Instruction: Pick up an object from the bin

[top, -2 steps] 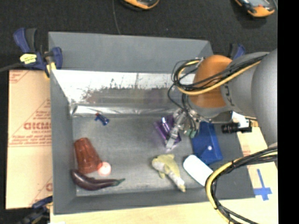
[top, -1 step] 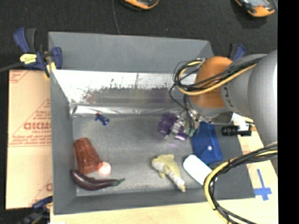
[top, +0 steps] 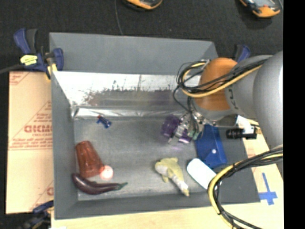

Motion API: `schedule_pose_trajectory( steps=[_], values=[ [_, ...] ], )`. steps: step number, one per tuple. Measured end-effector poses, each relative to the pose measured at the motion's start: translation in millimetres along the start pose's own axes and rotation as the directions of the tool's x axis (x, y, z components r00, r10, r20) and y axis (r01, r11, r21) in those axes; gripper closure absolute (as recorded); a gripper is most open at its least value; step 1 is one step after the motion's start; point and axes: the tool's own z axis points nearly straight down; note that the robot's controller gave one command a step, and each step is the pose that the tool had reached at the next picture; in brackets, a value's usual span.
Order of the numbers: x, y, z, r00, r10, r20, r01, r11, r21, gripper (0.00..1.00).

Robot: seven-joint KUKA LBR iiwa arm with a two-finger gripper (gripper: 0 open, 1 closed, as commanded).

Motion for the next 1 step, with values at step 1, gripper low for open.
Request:
schedule_pose_trajectory(
  steps=[1],
  values=[
    [0.2,-0.4,-15.0,1.000,-0.001,-0.001,0.001,1.000,0.000,1.00]
  ],
)
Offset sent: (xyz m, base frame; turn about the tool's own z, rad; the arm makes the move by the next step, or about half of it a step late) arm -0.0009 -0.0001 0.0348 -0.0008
